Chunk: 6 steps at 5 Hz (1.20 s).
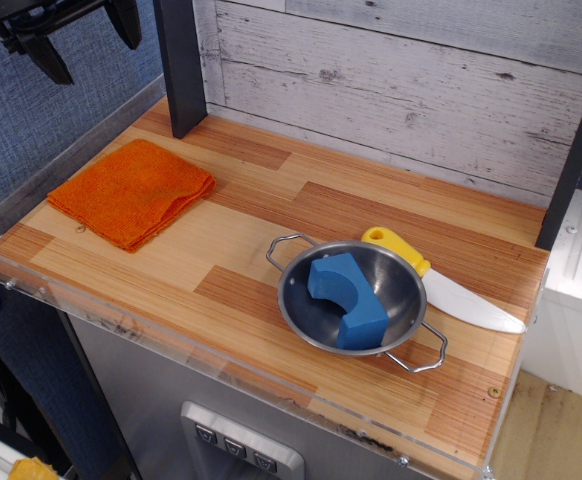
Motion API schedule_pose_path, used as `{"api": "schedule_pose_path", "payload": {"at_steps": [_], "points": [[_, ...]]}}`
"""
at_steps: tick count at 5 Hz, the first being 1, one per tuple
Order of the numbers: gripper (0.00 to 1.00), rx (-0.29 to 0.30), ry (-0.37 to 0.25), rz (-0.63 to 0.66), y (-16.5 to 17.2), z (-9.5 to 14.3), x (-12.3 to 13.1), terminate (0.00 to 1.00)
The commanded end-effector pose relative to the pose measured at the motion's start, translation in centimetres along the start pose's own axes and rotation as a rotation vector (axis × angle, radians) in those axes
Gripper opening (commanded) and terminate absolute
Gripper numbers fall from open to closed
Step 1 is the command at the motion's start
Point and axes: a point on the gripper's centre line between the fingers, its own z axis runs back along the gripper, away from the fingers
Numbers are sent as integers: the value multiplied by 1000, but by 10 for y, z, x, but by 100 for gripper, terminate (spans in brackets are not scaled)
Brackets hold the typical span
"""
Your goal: Place the yellow knife on the orange cloth.
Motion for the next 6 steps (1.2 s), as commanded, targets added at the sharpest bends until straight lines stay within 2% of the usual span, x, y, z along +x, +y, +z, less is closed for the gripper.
{"api": "schedule_pose_path", "payload": {"at_steps": [1,3,5,6], "points": [[100,0,0,0,0,0,0,0],[100,-26,29,-3,-49,-5,-40,0],[100,-71,86,-49,-89,-14,-101,0],[100,-81,96,-17,-99,-21,-125,0]]}}
